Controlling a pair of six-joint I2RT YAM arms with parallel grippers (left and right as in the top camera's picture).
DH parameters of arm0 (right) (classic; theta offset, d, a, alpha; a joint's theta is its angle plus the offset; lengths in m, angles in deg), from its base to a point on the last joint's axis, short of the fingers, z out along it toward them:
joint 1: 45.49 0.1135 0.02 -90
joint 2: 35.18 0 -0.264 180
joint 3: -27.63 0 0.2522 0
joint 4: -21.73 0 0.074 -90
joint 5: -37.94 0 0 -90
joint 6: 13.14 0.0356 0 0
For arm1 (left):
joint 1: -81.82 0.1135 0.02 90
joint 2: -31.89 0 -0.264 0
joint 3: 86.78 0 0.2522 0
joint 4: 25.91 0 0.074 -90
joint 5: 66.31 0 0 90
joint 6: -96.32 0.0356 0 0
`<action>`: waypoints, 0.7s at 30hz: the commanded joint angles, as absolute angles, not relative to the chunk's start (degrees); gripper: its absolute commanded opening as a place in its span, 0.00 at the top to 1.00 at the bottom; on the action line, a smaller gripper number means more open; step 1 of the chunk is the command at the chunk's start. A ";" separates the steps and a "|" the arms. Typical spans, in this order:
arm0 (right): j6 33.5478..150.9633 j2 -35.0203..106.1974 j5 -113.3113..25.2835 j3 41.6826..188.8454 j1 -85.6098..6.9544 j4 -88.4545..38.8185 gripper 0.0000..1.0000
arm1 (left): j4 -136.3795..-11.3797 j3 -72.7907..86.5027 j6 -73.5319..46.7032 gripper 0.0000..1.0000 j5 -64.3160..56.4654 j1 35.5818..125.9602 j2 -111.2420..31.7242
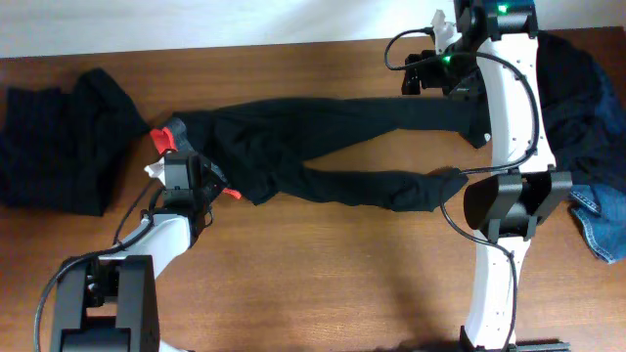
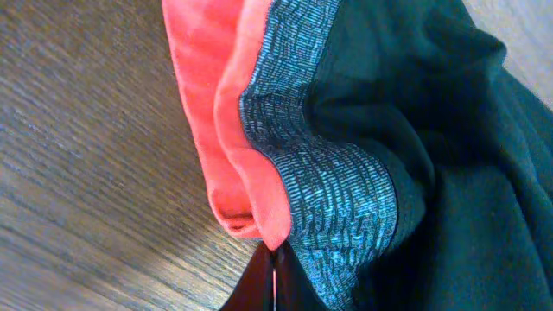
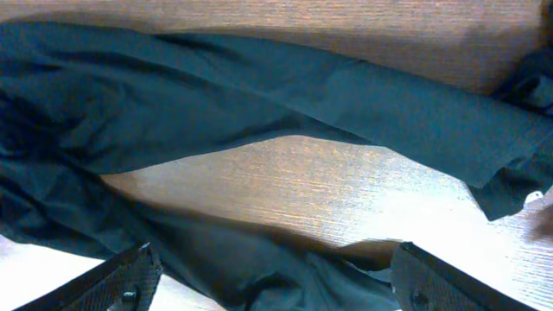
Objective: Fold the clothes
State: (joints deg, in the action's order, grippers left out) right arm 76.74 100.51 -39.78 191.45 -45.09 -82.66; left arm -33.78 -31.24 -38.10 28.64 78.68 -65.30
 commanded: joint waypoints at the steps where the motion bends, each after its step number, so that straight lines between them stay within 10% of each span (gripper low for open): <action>1: 76.89 99.90 -40.29 192.43 -45.13 -82.62 0.10 | -33.48 -31.39 -31.54 0.99 27.70 78.73 -65.54; 21: 76.89 99.99 -40.27 191.77 -45.13 -82.66 0.10 | -59.36 -19.79 -17.91 1.00 29.17 85.83 -53.15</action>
State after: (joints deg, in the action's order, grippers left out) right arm 76.85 100.54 -40.03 191.45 -45.09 -82.66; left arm -57.63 -22.02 -23.00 28.29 83.51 -54.65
